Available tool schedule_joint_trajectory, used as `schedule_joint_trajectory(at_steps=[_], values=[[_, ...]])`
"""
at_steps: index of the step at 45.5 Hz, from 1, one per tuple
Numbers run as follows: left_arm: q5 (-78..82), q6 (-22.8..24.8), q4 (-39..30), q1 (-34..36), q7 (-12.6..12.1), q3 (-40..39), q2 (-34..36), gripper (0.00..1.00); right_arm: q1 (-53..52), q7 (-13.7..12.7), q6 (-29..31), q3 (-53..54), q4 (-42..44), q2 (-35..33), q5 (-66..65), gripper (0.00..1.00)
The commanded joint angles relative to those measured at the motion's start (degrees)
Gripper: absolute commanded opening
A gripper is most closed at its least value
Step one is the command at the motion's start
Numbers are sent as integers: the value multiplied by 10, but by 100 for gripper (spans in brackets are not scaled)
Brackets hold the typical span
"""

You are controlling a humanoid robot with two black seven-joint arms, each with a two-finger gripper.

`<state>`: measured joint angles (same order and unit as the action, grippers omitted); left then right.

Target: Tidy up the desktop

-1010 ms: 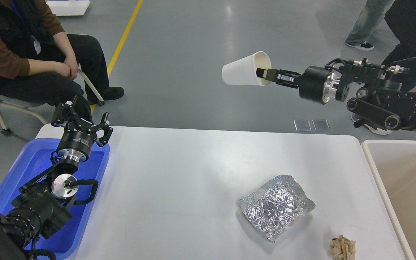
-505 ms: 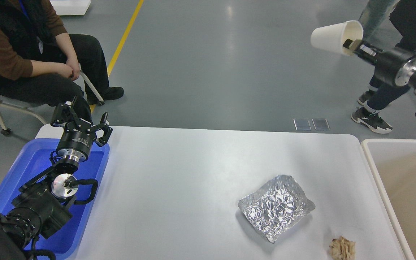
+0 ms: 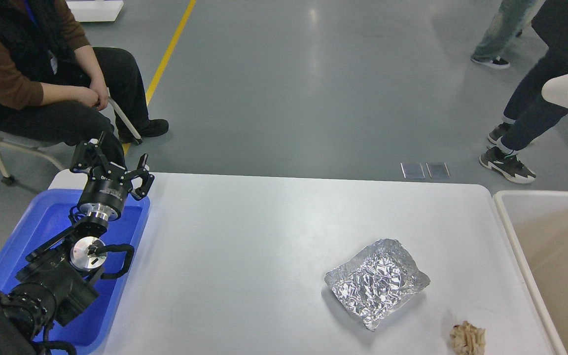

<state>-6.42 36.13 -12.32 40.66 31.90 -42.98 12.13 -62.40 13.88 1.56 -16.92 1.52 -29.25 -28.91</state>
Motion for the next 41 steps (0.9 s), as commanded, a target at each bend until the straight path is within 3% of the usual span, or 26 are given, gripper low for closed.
schedule_joint_trajectory(at_steps=[1,12,20,41], values=[[0,0,0,-1,-1,0,0,100,68,-99,-25,1,64,2,28,0],[0,0,0,-1,0,0,0,100,147,-140,-60,12,67,9,42,0],[0,0,0,-1,0,0,0,100,190,-140,-97,25,67,20,50,0],[0,0,0,-1,0,0,0,100,265,-140,-100,35,65,97,72,0]])
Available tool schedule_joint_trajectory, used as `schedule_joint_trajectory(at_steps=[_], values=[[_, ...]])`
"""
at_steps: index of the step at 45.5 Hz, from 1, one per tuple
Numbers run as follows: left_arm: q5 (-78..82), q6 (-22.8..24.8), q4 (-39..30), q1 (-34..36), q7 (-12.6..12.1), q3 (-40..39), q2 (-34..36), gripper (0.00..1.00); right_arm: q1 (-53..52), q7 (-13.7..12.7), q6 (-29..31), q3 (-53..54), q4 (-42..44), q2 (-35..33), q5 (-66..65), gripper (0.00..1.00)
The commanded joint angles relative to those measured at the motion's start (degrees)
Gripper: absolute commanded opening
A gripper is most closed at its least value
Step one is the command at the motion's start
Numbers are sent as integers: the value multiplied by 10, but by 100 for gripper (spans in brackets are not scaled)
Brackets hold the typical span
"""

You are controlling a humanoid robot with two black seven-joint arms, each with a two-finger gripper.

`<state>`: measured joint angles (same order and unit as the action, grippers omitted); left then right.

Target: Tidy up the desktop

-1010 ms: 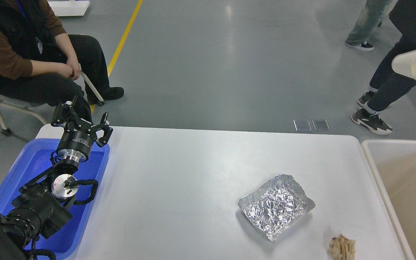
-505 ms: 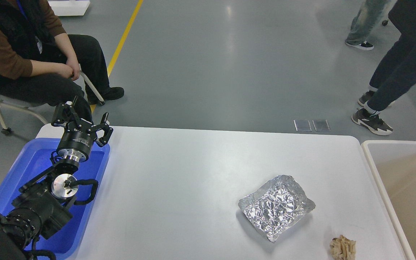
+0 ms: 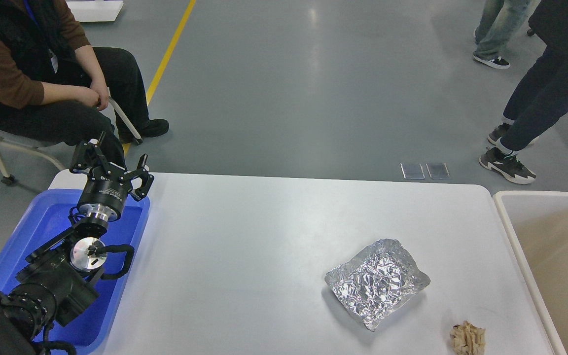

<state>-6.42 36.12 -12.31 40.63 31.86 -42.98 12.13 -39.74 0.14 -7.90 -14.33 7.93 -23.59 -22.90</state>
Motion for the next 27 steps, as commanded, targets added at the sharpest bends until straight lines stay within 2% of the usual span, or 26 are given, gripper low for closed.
schedule_joint_trajectory(at_steps=[1,26,27], values=[[0,0,0,1,0,0,0,100,41,-2,-6,10,1,43,12,0],[0,0,0,0,0,0,0,100,68,-2,-12,18,0,67,16,0],[0,0,0,0,0,0,0,100,67,-2,-15,18,0,66,15,3]])
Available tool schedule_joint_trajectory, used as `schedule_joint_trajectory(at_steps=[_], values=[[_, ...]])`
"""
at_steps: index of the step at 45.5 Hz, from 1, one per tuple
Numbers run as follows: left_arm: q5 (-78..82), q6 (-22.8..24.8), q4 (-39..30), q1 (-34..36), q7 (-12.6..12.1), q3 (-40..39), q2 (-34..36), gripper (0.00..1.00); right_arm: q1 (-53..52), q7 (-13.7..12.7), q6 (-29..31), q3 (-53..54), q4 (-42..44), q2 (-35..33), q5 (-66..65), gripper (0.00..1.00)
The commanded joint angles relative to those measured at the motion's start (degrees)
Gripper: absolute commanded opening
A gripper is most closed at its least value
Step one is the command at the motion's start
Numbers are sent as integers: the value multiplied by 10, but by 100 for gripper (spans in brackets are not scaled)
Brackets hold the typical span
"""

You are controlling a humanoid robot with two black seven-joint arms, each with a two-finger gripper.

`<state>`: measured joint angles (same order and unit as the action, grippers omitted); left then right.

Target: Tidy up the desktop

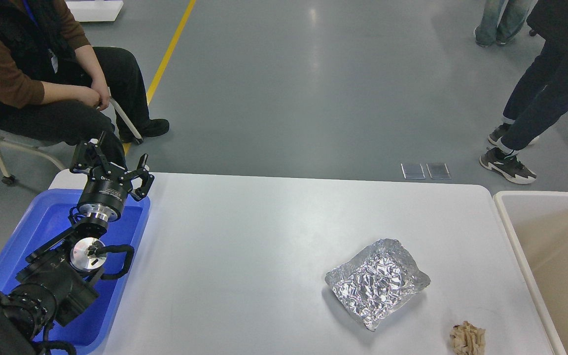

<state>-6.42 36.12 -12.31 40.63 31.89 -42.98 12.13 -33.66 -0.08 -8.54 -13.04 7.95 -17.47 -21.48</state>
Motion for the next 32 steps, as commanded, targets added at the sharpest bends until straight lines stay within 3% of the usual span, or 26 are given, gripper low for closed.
schedule_joint_trajectory(at_steps=[1,6,8,9,32], values=[[0,0,0,0,-1,0,0,100,6,0,-9,5,-1,5,1,15],[0,0,0,1,0,0,0,100,3,1,-28,5,-1,3,1,76],[0,0,0,1,0,0,0,100,2,1,-35,5,-2,2,2,95],[0,0,0,0,-1,0,0,100,1,1,-37,5,-4,2,2,99],[0,0,0,1,0,0,0,100,-81,4,-30,10,-10,-17,2,100]])
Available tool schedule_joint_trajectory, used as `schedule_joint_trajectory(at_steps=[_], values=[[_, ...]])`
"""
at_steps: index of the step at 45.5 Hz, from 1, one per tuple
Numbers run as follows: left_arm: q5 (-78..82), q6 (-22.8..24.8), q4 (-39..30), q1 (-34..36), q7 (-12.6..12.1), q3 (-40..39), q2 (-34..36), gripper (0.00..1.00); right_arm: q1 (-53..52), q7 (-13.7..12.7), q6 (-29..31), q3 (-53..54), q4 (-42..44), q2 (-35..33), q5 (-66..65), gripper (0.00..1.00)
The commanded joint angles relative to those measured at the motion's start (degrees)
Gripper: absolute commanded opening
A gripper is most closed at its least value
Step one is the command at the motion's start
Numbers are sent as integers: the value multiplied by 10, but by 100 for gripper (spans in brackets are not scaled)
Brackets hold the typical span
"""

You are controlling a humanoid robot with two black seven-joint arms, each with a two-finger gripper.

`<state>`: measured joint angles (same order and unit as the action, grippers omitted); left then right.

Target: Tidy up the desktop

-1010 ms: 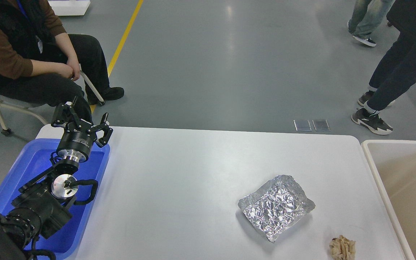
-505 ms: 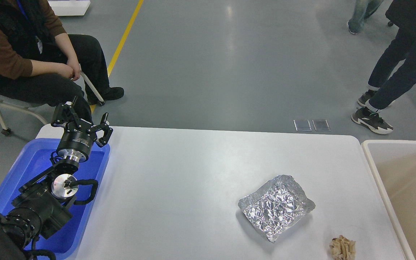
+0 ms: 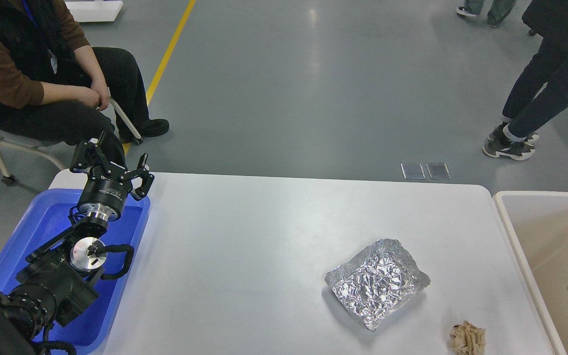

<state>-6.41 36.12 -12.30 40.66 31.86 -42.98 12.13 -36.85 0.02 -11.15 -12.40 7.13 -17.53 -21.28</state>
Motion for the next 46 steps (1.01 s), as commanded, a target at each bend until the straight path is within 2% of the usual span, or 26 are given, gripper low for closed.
schedule_joint_trajectory(at_steps=[1,10,16,23,30,38,46], values=[[0,0,0,-1,0,0,0,100,-57,4,-4,6,-2,-23,1,100],[0,0,0,-1,0,1,0,100,-139,10,-5,44,-58,-62,1,100],[0,0,-1,-1,0,0,0,100,-207,36,-5,97,-120,-94,1,100],[0,0,0,0,0,1,0,100,-251,59,-4,223,-182,-116,0,100],[0,0,0,0,0,0,0,100,-245,59,2,378,-298,-152,0,100],[0,0,0,-1,0,0,0,100,-184,60,3,537,-445,-175,-1,100],[0,-1,0,-1,0,0,1,100,-140,63,10,628,-498,-160,-11,100]])
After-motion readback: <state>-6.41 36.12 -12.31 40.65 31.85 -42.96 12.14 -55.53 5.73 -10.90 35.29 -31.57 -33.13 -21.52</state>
